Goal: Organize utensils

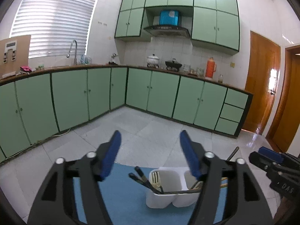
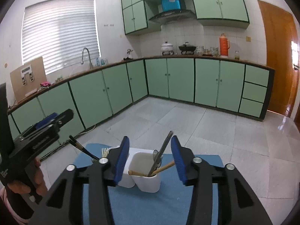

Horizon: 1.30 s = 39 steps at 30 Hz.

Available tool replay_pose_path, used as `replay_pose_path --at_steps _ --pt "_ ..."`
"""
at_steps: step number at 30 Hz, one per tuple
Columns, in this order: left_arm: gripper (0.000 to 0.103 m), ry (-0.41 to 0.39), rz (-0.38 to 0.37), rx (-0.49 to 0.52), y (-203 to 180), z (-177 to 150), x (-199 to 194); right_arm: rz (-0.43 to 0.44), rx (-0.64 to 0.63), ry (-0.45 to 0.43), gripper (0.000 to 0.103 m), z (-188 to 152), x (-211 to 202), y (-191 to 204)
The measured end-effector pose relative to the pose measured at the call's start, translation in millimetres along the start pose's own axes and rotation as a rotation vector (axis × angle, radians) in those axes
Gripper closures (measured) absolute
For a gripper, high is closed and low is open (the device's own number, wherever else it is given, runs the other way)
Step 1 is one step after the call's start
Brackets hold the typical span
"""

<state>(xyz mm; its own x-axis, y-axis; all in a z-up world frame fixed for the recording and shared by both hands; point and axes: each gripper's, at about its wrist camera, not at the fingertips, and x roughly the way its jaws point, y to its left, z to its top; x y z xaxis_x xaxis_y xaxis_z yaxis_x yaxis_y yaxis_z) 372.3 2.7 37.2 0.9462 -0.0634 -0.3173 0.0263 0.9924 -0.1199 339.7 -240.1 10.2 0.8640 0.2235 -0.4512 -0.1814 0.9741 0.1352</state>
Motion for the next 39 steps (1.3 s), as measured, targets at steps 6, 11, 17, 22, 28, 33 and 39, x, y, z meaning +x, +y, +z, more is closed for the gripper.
replay_pose_path --at_steps 6,11,17,22,28,33,39 --pt "0.014 -0.037 0.024 0.013 3.4 -4.6 -35.7 -0.011 0.016 -0.035 0.035 -10.7 -30.2 -5.8" --pt "0.009 -0.028 0.058 0.034 1.7 -16.8 -62.9 -0.016 0.019 -0.040 0.023 -29.3 -53.0 -2.7" --pt "0.007 0.011 0.065 0.060 -4.5 -38.8 -89.8 -0.021 0.035 -0.038 0.014 -53.1 -78.8 3.8" --pt "0.006 0.040 0.065 0.077 -7.0 -58.3 -109.1 -0.040 0.008 -0.036 0.007 -72.8 -98.6 14.4" --pt "0.006 0.080 0.055 0.079 -6.9 -79.2 -131.0 -0.034 -0.022 0.002 0.006 -97.0 -113.6 30.1" --pt "0.005 0.102 0.061 0.106 -6.6 -93.0 -147.5 -0.028 -0.010 0.026 0.006 -114.9 -125.7 34.3" --pt "0.005 0.090 0.074 0.115 -5.5 -104.0 -171.9 -0.017 0.009 0.036 0.006 -119.3 -135.0 34.9"
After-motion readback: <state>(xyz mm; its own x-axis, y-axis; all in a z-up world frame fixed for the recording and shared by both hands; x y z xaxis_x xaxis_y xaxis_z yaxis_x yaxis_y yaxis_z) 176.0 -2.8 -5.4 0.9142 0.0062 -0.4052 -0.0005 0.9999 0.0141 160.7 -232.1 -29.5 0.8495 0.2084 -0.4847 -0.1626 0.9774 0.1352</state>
